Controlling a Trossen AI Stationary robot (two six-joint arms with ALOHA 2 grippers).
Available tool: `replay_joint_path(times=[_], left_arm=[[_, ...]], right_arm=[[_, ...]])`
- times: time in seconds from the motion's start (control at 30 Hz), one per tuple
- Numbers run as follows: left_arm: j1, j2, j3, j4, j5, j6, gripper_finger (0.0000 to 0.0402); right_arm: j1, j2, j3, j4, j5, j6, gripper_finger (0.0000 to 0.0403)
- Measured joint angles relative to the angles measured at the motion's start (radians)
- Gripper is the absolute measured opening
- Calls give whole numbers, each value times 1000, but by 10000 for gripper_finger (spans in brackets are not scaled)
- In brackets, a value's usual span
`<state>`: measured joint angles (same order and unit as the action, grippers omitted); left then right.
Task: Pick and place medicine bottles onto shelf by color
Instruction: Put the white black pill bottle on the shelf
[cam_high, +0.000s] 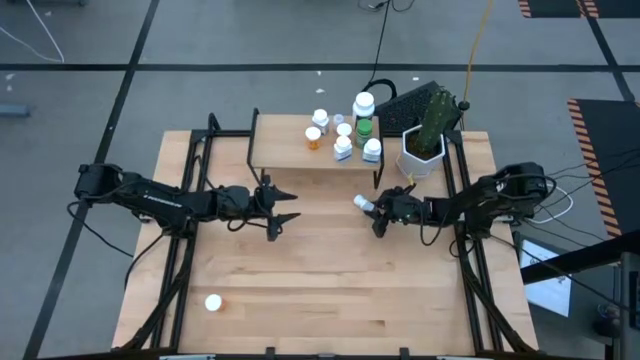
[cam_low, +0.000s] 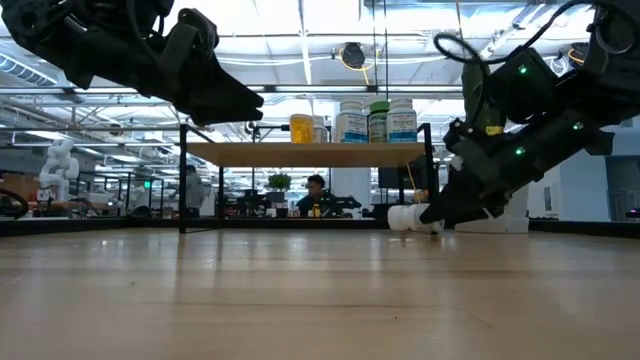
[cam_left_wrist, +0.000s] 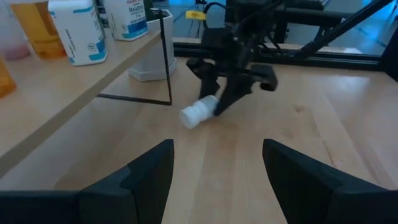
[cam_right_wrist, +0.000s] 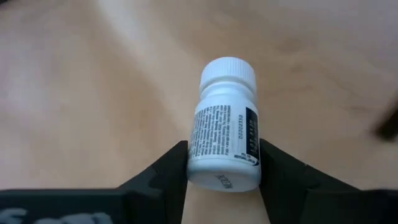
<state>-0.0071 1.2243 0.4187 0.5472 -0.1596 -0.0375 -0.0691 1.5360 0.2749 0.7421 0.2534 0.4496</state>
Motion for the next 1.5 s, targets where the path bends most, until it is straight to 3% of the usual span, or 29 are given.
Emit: replay_joint_path(times=[0.1,0.2,0.4,0.53,0.73,0.93,1.07,1.23,1.5], left_arm=[[-10,2,0,1,1,-46,246],[-45,28,0,29,31,-65,246],[-112,134,1,174,37,75,246],[-135,200,1,268,37,145,246],[-156,234,1,330,57,236,246],[-189,235,1,329,182,316,246],[-243,235,1,313,255,429,246],[-311,235,1,303,230,571,246],[-335,235,1,308,179,623,246]], right_arm=[[46,0,0,3,-82,9,150],[127,0,0,53,-100,11,158],[235,0,21,312,-101,-65,154],[272,3,97,293,-116,-124,155],[288,123,255,303,-213,-207,155],[275,283,378,397,-406,-252,157],[266,339,399,398,-453,-210,157],[266,352,400,461,-512,-200,156],[267,349,400,569,-634,-192,156]])
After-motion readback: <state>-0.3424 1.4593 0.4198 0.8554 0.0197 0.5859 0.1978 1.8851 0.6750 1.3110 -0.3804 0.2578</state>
